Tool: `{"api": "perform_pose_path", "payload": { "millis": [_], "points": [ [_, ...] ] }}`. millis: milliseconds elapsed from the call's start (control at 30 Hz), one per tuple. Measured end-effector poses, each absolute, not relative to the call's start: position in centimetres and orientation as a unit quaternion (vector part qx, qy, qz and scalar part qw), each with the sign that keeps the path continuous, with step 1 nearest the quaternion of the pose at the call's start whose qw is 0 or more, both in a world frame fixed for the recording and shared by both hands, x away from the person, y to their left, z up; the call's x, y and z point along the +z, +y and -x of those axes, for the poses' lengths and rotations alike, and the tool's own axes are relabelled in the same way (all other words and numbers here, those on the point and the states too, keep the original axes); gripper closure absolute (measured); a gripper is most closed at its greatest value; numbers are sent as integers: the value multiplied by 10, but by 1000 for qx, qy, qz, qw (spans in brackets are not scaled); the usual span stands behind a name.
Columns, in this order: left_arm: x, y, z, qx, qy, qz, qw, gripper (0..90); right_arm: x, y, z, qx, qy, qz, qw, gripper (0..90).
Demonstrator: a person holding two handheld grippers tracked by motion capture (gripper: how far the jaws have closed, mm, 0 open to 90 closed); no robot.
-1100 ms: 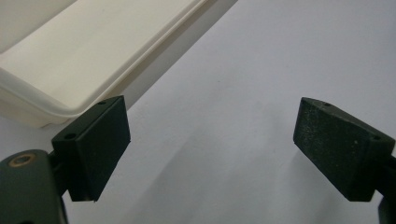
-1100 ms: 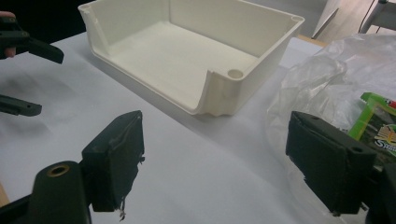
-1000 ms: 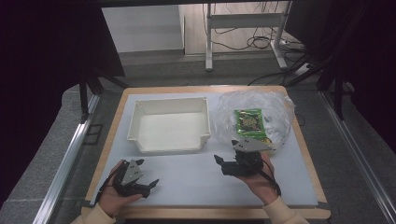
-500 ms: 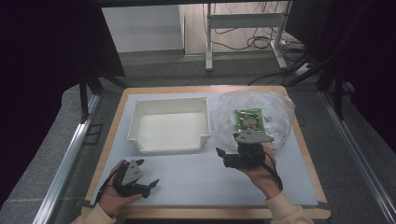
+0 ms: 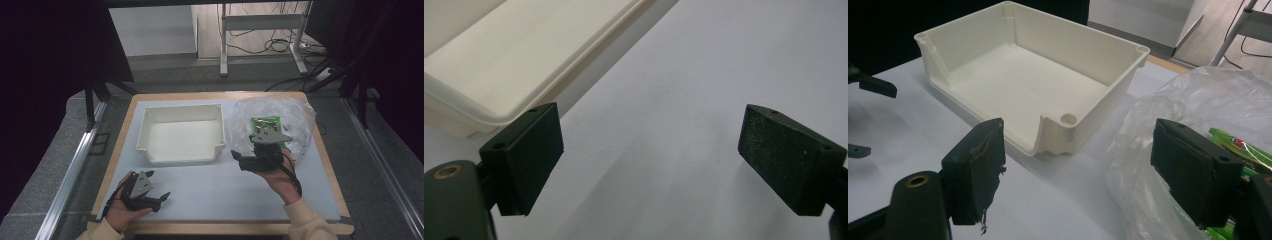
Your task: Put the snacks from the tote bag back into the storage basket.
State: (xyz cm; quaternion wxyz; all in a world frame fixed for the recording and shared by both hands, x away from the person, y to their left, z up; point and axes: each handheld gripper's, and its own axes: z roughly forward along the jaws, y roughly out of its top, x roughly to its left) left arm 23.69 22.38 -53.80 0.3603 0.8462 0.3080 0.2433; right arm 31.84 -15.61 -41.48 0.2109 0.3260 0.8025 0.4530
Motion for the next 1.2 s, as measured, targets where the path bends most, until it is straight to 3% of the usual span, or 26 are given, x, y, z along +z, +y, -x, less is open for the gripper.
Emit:
{"api": "perform_pose_path", "payload": {
  "millis": [1200],
  "points": [
    [-539,223,-237,239,308,-847,360,108,-412,-178,-361,454,783,-372,203,229]
  ]
}}
